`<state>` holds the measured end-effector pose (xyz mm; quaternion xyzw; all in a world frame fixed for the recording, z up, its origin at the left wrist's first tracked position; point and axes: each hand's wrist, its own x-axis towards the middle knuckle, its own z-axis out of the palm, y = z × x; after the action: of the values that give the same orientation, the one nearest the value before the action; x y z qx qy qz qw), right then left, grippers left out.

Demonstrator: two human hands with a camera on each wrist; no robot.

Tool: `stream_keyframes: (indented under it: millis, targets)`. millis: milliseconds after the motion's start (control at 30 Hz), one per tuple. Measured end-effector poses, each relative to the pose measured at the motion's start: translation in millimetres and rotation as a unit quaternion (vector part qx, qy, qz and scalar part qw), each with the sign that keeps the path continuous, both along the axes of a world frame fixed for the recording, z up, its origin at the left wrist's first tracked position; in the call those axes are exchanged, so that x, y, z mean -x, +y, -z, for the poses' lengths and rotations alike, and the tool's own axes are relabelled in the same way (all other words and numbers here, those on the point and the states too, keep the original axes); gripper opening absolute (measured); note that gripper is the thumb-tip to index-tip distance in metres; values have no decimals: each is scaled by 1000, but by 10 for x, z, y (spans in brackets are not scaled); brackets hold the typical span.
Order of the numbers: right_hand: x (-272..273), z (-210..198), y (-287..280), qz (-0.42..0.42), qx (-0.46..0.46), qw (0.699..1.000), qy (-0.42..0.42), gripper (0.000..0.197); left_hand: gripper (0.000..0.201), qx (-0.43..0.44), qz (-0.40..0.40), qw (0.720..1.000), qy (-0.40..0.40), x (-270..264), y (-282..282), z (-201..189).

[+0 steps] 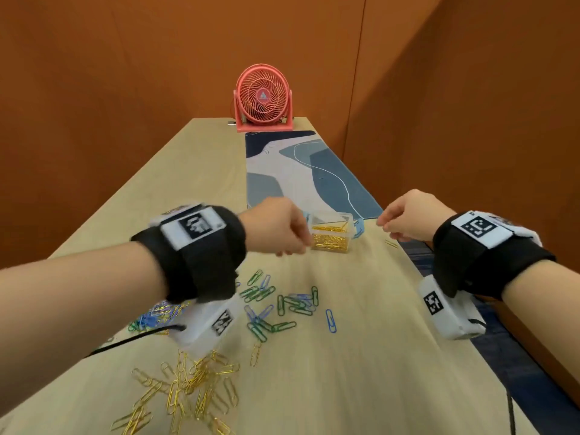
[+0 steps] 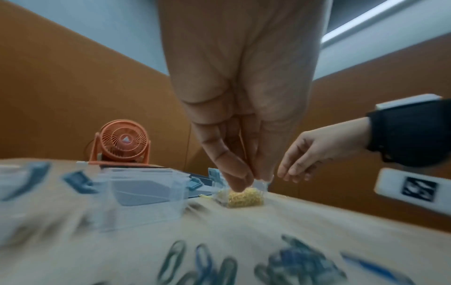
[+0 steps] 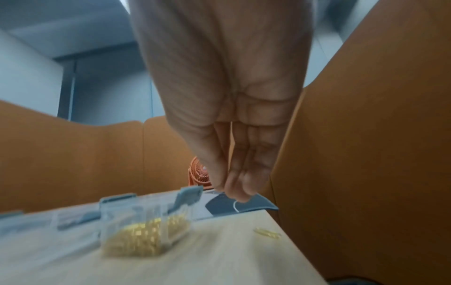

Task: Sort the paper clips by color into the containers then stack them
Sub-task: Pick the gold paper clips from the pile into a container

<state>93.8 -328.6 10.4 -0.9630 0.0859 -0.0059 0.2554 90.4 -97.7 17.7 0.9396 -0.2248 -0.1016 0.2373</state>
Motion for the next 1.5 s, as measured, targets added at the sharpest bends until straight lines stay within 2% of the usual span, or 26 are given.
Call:
stream_keyframes:
  millis: [133,233,333,433,500,667,733,867,1000,1133,1167,1233,1300,1367,1400,1500]
  targets:
    - [88,160,15,-31,132,990,46,35,13,-118,67,991,-13,436,391,81]
    - [179,257,183,-63,208,971,100,36,15,-142,60,988,5,644,653,129]
    - [277,320,367,-119,276,947,115,33,14,-133,37,990,2,730,855,179]
    - [398,421,532,-166,285,939,99,28,12,-104,25,994,3,794,985,208]
    - [467,453,594,-176,259,945,96,20,13,-95,29,995,-2,838,1022,215]
    - [435,234,529,-94,300,945,96,34,15,-85,38,995,-36,937,1028,218]
    - [440,199,512,-98,333,930,122,36,16,-85,41,994,-48,971,1050,218]
    - [644,240,677,-162,381,894,172,36,15,-82,20,995,-47,992,1213,248]
    - [1139,323,1075,-255,336,889,179,23,14,-87,-6,996,-18,1003,1415,297]
    - [1557,472,1404,-357,305,873,133,37,16,-101,-12,994,-31,1063,1492,413]
    - [1580,482,1446,-362,289,878,124,36,18,-104,-5,994,-39,1086,1482,442]
    - [1565,432,1539,-364,232,896,103,18,21,-106,20,993,-46,1138,1440,486]
    - [1498,417,1569,-350,197,912,84,20,22,-100,46,993,-45,1195,1404,508]
    - [1436,438,1544,-332,181,923,69,13,23,-98,62,992,-52,1241,1384,514]
    - [1422,439,1529,-327,188,924,65,12,25,-94,68,991,-59,1255,1376,519]
    - [1389,397,1479,-305,189,932,51,27,30,-79,107,988,-83,1276,1270,518]
